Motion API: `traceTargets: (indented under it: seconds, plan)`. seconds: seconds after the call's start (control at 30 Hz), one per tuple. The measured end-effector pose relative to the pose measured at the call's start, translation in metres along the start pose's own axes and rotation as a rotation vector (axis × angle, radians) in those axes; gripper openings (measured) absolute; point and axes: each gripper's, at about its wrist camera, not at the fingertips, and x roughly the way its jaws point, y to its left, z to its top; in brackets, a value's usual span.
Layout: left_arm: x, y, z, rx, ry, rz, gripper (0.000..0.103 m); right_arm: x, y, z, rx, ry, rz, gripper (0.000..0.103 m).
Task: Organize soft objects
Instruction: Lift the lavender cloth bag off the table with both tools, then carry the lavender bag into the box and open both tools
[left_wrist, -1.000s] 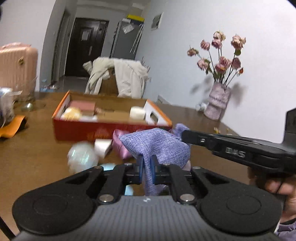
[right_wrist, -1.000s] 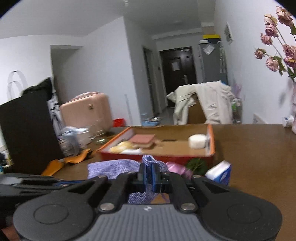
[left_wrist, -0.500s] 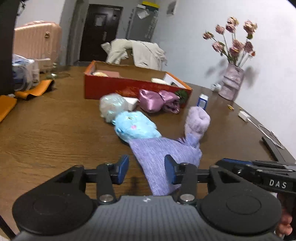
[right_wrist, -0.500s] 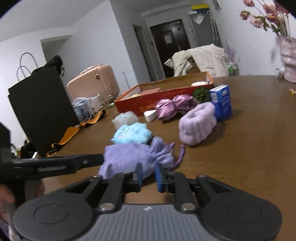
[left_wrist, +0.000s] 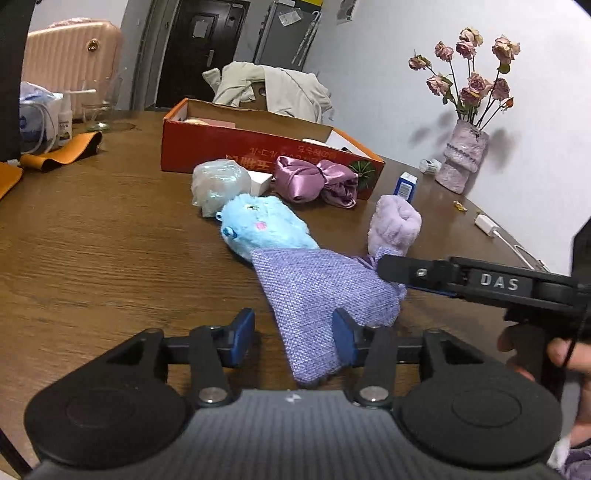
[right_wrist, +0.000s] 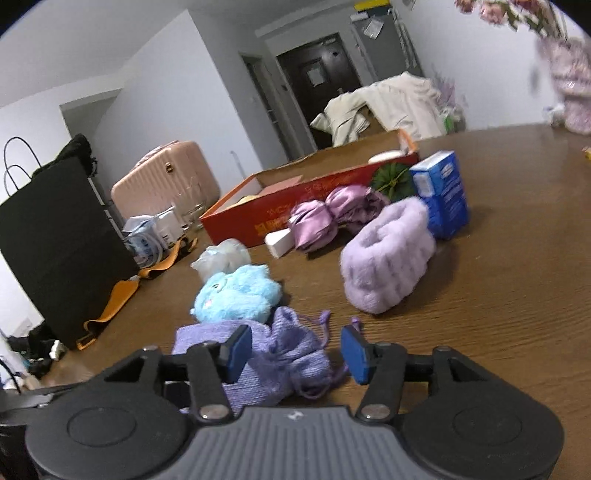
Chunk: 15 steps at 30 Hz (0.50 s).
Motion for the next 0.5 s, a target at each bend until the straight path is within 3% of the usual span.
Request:
traceTargets:
  seconds: [0.1, 0.23, 0.33, 0.5]
  plan:
    - [0.003, 0.004, 0.001, -0.021, 0.009, -0.019, 0.031, 0.005, -0.005, -0.003, 0.049, 0.024, 0.059, 0.047]
    - [0.000, 0.004, 0.002, -0.019, 0.008, -0.036, 0.015, 0.004, -0.009, -0.008, 0.094, 0.026, 0.085, 0.027]
    - [-0.010, -0.001, 0.008, -0.002, -0.017, -0.052, 0.013, -0.006, -0.001, -0.008, 0.066, 0.009, 0.066, 0.019]
    - [-0.020, -0.007, 0.027, 0.008, -0.076, -0.086, 0.013, -0.024, 0.009, 0.008, 0.022, -0.052, 0.059, 0.018]
